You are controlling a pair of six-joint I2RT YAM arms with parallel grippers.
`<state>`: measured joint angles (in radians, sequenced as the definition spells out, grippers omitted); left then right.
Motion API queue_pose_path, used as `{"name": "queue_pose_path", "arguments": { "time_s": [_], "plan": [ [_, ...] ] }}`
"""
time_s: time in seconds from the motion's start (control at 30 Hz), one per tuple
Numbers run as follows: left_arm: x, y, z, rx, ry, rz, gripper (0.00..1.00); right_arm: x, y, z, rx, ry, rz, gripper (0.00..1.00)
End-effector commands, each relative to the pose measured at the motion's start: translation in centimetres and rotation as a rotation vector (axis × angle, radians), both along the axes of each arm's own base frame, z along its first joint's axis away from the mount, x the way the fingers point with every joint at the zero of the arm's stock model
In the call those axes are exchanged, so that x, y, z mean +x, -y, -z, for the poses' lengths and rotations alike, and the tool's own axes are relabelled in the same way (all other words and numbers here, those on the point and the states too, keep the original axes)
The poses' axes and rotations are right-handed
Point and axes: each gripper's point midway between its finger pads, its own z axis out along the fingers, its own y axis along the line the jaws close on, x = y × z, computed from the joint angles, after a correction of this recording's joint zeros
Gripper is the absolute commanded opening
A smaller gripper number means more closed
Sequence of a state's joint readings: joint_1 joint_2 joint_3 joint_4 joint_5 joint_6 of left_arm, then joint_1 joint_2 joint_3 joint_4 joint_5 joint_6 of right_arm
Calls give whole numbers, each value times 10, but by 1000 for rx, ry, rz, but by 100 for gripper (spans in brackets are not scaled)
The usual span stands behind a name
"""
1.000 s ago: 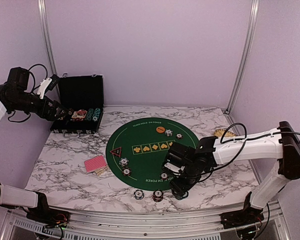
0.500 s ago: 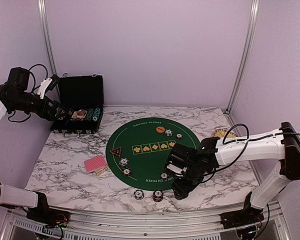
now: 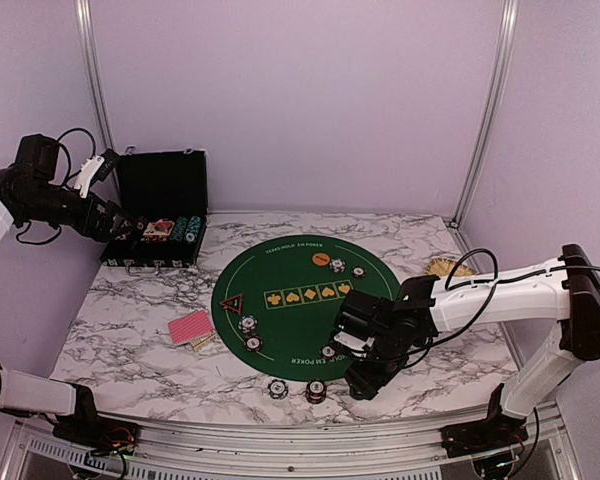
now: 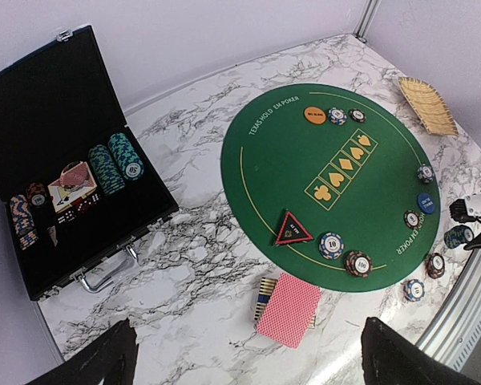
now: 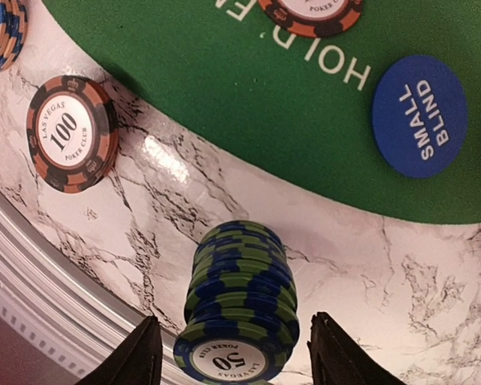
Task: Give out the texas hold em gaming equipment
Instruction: Pick up the pile of poker chips from the pile of poker chips.
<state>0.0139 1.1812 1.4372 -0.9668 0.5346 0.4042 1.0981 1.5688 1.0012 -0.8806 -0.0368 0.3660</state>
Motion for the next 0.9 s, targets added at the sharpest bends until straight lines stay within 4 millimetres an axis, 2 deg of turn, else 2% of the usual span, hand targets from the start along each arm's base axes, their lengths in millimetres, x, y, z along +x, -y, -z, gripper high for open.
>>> {"name": "queue_pose_path", "arguments": {
  "time_s": [0.0, 0.23, 0.4, 0.57, 0.87],
  "plan": [
    [-5, 4, -5, -13, -3, 18, 99, -2, -1, -3, 6, 2, -7, 57],
    [-5, 4, -5, -12, 0, 19, 99, 3, -5, 0, -8, 16, -11, 49],
    [-5, 3, -5, -7, 1, 17, 99, 8, -9, -3, -5, 33, -6, 37],
    [-5, 4, -4, -7, -2, 20, 99, 14, -11, -14, -1, 66, 0, 23],
    [-5, 4, -4, -13, -3, 24, 99, 22, -12, -43, 10, 99, -1, 17]
  ]
}}
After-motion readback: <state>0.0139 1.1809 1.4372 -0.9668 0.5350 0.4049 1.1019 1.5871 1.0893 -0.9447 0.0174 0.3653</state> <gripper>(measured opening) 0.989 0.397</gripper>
